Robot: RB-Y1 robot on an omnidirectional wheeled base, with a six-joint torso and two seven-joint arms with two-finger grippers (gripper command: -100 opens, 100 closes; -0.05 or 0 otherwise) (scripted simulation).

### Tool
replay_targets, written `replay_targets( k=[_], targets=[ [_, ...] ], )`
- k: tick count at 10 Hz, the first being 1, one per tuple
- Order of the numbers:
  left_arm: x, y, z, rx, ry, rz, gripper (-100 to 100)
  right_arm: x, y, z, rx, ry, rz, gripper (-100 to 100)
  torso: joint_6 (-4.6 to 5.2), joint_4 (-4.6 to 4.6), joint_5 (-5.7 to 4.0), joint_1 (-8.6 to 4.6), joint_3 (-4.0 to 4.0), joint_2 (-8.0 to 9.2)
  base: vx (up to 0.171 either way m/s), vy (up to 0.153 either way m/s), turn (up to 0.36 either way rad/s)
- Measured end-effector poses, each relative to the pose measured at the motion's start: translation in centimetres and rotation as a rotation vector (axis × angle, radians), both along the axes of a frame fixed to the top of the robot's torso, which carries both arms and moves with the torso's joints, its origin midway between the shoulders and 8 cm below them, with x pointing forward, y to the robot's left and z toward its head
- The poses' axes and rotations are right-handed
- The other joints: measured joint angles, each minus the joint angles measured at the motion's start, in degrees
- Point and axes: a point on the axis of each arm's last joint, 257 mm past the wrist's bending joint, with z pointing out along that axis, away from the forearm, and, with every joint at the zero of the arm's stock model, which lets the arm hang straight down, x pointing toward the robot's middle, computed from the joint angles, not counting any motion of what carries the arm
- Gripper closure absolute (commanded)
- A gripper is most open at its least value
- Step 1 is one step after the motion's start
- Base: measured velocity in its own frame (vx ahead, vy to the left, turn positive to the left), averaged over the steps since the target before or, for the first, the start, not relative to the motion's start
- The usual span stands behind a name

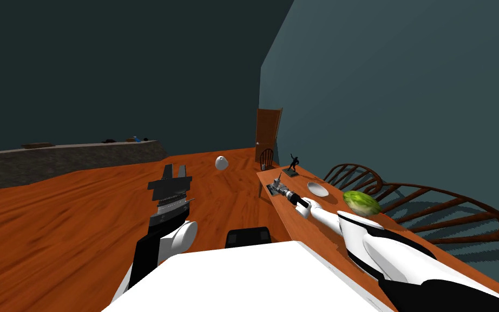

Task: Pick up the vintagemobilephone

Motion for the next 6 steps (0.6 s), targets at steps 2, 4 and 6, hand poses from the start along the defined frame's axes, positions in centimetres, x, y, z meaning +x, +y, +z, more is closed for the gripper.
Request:
replay_targets(
  k=[2,4,6],
  targets=[
    [0.0,0.0,0.0,0.0,0.0,0.0,0,0.4,-1.2,0.4,-0.005,0.007,-0.02,-100,-0.02,0.0,0.01,-0.01,-0.01,-0.02,0.005,-0.031,0.069],
    [0.0,0.0,0.0,0.0,0.0,0.0,0,1.0,-3.2,1.2,-0.002,0.014,-0.05,-100,-0.01,-0.02,-0.01,-0.04,-0.05,-0.09,0.036,-0.022,0.048],
    [0.0,0.0,0.0,0.0,0.0,0.0,0,1.5,-3.9,1.6,-0.001,0.012,-0.061,0,0.0,-0.04,0.0,0.06,-0.08,-0.13,0.013,-0.002,0.007]
  ],
)
